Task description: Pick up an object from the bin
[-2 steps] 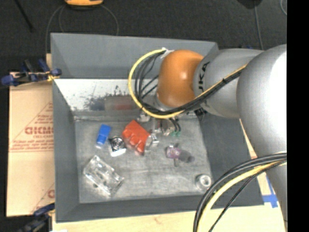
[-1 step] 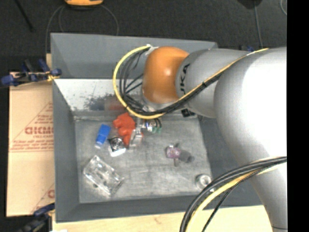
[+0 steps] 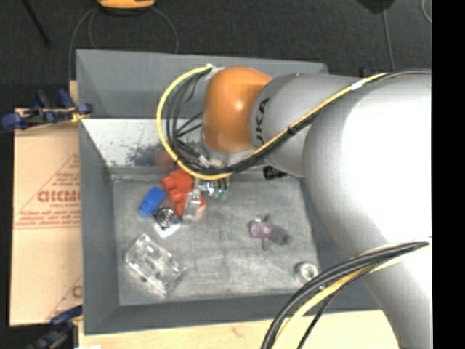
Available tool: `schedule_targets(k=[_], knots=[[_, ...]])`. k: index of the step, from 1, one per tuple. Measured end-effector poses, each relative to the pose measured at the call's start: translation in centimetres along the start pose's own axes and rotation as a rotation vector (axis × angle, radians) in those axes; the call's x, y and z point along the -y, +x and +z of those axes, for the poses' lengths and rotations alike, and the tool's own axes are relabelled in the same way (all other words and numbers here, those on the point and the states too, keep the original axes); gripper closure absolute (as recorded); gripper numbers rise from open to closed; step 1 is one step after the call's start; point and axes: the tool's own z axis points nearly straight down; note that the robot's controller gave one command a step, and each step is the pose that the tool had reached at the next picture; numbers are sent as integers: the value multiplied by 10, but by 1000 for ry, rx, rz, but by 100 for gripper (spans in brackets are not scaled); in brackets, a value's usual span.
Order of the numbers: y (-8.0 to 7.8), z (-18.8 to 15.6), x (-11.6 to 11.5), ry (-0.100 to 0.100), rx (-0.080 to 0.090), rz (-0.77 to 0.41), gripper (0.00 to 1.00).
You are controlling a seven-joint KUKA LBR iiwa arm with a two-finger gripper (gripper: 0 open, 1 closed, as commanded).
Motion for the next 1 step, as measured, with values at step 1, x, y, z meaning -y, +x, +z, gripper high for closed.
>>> schedule_targets(k=[1], knots=[[0,0,0,1,-2,-1,100]])
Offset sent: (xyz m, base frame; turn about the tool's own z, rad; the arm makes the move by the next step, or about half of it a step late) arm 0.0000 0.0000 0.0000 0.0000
